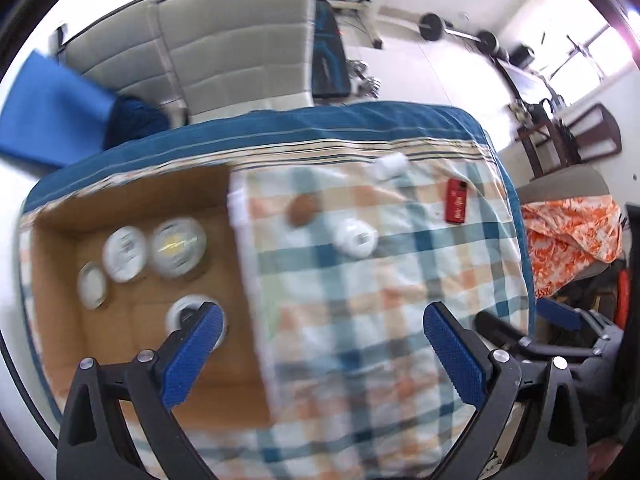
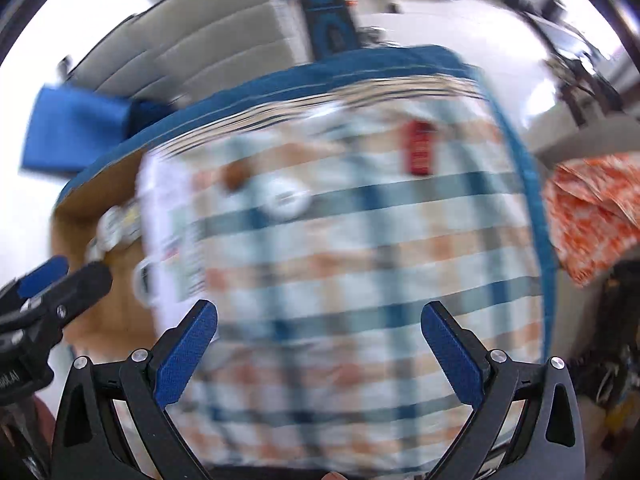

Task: Organize rigid objects
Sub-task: 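Lift both tools out of the box toward the remaining items, then grasp the white egg-shaped case with the left tool while the right tool grasps the red packet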

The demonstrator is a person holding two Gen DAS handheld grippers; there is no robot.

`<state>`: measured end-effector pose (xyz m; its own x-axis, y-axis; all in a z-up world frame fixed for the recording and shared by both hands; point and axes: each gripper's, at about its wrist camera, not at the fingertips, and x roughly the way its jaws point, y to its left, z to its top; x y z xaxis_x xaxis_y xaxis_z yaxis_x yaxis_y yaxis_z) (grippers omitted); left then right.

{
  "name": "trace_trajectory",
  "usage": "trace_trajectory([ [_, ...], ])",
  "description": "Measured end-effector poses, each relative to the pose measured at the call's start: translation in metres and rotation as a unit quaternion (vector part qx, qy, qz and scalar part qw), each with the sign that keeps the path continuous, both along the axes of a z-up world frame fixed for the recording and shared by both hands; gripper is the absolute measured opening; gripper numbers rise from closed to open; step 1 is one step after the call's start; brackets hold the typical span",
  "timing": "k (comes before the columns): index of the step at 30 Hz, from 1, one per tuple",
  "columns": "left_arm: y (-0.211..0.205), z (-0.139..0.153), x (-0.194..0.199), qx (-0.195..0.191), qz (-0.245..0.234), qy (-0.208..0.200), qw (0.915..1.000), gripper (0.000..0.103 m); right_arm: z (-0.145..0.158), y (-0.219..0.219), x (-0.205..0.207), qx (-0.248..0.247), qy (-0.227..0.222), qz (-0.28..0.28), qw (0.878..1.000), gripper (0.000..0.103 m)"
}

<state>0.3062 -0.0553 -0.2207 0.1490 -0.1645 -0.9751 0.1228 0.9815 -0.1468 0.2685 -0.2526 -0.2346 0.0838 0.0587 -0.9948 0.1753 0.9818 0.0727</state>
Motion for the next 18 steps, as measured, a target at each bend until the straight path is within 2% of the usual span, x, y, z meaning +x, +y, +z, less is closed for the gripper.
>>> trace_trajectory([
  [6, -0.057, -0.057, 0.043, 0.031, -0.034, 0.026, 0.9986, 0.103, -0.043, -0.075, 0.040, 0.017, 0.011, -0.048, 0.999, 0.103],
  [8, -0.069, -0.080, 0.053, 0.051, -0.045, 0.035, 0.9971, 0.101, -0.062, -0.090, 0.051, 0.026, 0.015, -0.053, 0.998, 0.103],
  [9, -0.073, -0.089, 0.057, 0.059, -0.049, 0.040, 0.9962, 0.096, -0.071, -0.096, 0.056, 0.026, 0.018, -0.056, 0.998, 0.103],
  [12, -0.081, -0.120, 0.066, 0.078, -0.057, 0.065, 0.9933, 0.094, -0.097, -0.107, 0.074, 0.038, 0.027, -0.062, 0.997, 0.101],
  [14, -0.083, -0.138, 0.071, 0.080, -0.055, 0.083, 0.9918, 0.089, -0.113, -0.108, 0.085, 0.042, 0.036, -0.063, 0.997, 0.090],
  [16, -0.085, -0.157, 0.075, 0.086, -0.055, 0.102, 0.9896, 0.087, -0.128, -0.109, 0.094, 0.049, 0.041, -0.062, 0.996, 0.084],
  [18, -0.087, -0.171, 0.078, 0.093, -0.056, 0.112, 0.9877, 0.077, -0.140, -0.109, 0.103, 0.045, 0.042, -0.066, 0.996, 0.079],
])
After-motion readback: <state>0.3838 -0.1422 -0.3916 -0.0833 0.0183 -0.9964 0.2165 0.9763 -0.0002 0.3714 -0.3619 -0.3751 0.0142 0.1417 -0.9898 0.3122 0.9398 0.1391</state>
